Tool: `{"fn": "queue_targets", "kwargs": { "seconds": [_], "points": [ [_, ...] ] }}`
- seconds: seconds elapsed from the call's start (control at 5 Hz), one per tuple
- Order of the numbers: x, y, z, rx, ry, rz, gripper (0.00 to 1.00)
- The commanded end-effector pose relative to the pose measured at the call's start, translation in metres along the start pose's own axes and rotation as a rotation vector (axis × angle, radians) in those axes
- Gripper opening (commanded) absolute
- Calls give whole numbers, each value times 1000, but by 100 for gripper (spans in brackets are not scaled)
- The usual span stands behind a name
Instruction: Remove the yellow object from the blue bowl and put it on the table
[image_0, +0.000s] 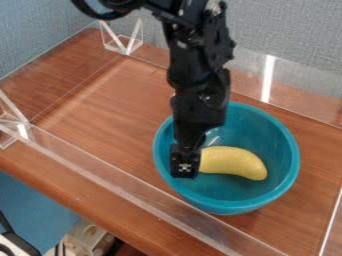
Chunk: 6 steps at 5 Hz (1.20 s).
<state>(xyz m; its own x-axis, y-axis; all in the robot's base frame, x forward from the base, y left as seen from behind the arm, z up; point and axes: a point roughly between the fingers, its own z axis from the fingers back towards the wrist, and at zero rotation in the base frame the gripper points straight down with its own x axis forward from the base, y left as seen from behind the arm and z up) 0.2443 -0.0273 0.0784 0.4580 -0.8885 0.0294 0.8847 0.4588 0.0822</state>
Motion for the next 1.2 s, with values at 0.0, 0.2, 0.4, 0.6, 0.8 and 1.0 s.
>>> {"fn": "queue_targets", "kwargs": {
  "seconds": [0.0,0.2,0.4,0.6,0.8,1.0],
  "points": [
    [14,4,6,31,-29,-57,100],
    [29,3,9,42,-43,-97,100],
    [32,4,14,50,-55,-57,100],
    [28,9,17,59,-70,-31,100],
    [21,22,16,70,-74,44,100],
    [19,28,12,56,-85,79,100]
  ]
}}
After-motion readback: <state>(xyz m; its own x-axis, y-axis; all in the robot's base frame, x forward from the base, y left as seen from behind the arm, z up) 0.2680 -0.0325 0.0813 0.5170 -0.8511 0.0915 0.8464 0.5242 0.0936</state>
